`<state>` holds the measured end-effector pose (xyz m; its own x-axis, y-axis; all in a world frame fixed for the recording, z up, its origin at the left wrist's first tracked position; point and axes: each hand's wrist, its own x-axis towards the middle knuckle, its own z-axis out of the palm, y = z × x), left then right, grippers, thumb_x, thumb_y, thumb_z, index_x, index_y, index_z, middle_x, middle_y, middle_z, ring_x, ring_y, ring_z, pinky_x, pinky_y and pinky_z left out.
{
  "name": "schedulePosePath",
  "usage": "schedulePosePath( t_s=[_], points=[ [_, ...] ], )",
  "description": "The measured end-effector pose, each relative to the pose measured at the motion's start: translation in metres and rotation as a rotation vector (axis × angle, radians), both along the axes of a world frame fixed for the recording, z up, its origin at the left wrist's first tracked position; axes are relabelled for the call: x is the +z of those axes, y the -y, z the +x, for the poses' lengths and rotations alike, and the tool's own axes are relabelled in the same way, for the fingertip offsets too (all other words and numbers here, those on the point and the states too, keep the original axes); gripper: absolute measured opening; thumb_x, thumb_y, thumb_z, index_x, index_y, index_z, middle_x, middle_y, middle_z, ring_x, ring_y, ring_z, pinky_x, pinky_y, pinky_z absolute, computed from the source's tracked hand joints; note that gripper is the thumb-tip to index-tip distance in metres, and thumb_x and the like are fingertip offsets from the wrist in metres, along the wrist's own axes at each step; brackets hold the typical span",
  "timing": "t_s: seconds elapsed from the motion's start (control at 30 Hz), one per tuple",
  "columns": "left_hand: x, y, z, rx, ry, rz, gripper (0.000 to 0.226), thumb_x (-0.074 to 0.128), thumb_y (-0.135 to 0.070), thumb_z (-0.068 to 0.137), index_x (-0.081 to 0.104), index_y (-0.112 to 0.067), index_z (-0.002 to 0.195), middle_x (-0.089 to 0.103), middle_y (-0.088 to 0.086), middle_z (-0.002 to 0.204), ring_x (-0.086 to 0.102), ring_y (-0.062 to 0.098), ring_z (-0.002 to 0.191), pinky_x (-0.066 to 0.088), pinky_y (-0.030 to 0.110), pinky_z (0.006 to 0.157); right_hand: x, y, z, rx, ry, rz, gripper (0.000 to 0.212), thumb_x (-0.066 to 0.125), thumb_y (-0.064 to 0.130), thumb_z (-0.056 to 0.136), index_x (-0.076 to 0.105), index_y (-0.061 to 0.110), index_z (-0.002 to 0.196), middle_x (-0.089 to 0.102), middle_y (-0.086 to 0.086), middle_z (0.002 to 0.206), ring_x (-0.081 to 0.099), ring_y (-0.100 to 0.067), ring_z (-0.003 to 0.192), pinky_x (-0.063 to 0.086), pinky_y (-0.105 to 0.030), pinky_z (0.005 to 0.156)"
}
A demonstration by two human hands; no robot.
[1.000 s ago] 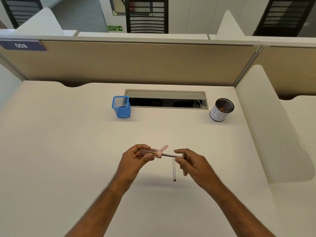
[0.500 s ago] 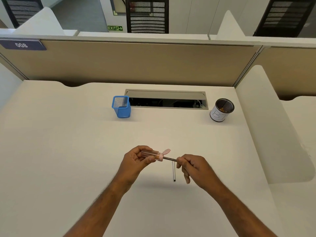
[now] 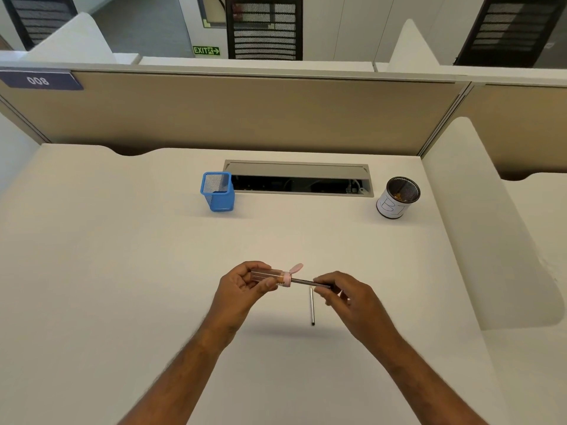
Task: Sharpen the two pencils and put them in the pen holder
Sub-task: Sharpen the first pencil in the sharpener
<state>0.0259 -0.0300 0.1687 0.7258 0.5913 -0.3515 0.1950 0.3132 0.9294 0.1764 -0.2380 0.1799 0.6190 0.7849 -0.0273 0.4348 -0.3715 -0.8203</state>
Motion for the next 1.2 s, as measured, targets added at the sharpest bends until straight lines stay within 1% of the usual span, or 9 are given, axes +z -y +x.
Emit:
schedulePosePath(
  t_s=[0.13,0.3,0.37,0.5,0.6,0.73,0.9,1.07,1.2],
  points=[
    [0.0006,0.0006,0.0003,-0.017,0.003,-0.009,0.028,0.082,-0.003,0.092,0.071,-0.005,0.119,0.086,0.012,0.111,0.082,0.031,0.104,0.064,0.033,0.097,-0.0011,-0.0003,0.0015,0.000,-0.022,0.010,0.008,0.067,0.025,0.103,0.074,0.030,0.104,0.072,0.006,0.083,0.070,-0.017,0.077,0.055,-0.031,0.069],
    [0.0012,0.0025,-0.0024,-0.050,0.000,-0.020,0.028,0.081,0.000,0.092,0.071,-0.005,0.118,0.086,0.012,0.111,0.082,0.023,0.102,0.064,0.025,0.091,0.0035,-0.0046,0.0043,-0.033,-0.290,-0.050,0.028,0.058,0.026,0.108,0.074,0.023,0.085,0.067,-0.006,0.054,0.060,-0.019,0.055,0.048,-0.035,0.066],
    [0.0010,0.0027,-0.0040,-0.053,-0.007,-0.012,0.028,0.081,0.001,0.092,0.071,-0.004,0.118,0.086,0.013,0.112,0.082,0.023,0.102,0.064,0.025,0.090,0.0059,-0.0073,0.0048,-0.017,-0.383,-0.071,0.036,0.052,0.030,0.110,0.073,0.019,0.082,0.063,-0.006,0.049,0.058,-0.016,0.051,0.045,-0.028,0.063],
    [0.0011,0.0001,-0.0046,-0.029,-0.008,-0.004,0.028,0.082,-0.001,0.092,0.071,-0.005,0.118,0.086,0.011,0.112,0.082,0.027,0.106,0.065,0.028,0.094,0.0061,-0.0094,0.0041,-0.023,-0.412,-0.035,0.036,0.052,0.035,0.109,0.075,0.012,0.093,0.065,0.003,0.059,0.059,-0.016,0.052,0.045,-0.022,0.062],
    [0.0019,-0.0007,-0.0031,-0.005,-0.005,0.007,0.028,0.082,-0.001,0.091,0.072,-0.006,0.117,0.087,0.009,0.110,0.082,0.025,0.104,0.065,0.028,0.093,0.0067,-0.0077,0.0040,0.004,-0.360,-0.029,0.014,0.066,0.033,0.103,0.070,0.033,0.116,0.068,0.003,0.081,0.065,-0.016,0.063,0.054,-0.024,0.067],
    [0.0024,0.0004,-0.0010,0.002,-0.005,0.012,0.029,0.082,-0.001,0.091,0.072,-0.005,0.118,0.087,0.010,0.110,0.083,0.026,0.104,0.065,0.029,0.093,0.0041,-0.0046,0.0023,-0.003,-0.172,-0.037,0.014,0.071,0.032,0.099,0.067,0.041,0.109,0.072,0.012,0.096,0.069,-0.016,0.079,0.056,-0.036,0.076],
    [0.0018,0.0023,0.0006,-0.016,-0.001,-0.004,0.027,0.081,-0.001,0.093,0.072,-0.005,0.119,0.086,0.012,0.111,0.083,0.030,0.104,0.065,0.034,0.098,0.0040,-0.0013,-0.0001,-0.024,-0.101,0.008,0.008,0.068,0.027,0.102,0.073,0.034,0.102,0.074,0.008,0.087,0.072,-0.017,0.079,0.055,-0.034,0.070],
    [0.0040,0.0027,-0.0017,-0.060,0.008,-0.023,0.026,0.079,0.002,0.094,0.070,-0.004,0.117,0.086,0.012,0.112,0.082,0.024,0.106,0.064,0.030,0.096,0.0039,-0.0055,0.0015,-0.027,-0.300,-0.043,0.029,0.057,0.027,0.108,0.073,0.024,0.085,0.067,-0.007,0.053,0.057,-0.012,0.056,0.046,-0.030,0.066],
    [0.0046,0.0031,-0.0050,-0.084,-0.009,-0.001,0.028,0.081,0.001,0.092,0.070,-0.004,0.117,0.086,0.011,0.113,0.081,0.023,0.109,0.063,0.025,0.094,0.0043,-0.0056,0.0004,-0.007,-0.411,-0.081,0.038,0.051,0.032,0.110,0.074,0.017,0.084,0.062,-0.003,0.048,0.055,-0.012,0.048,0.041,-0.018,0.061]
  ],
)
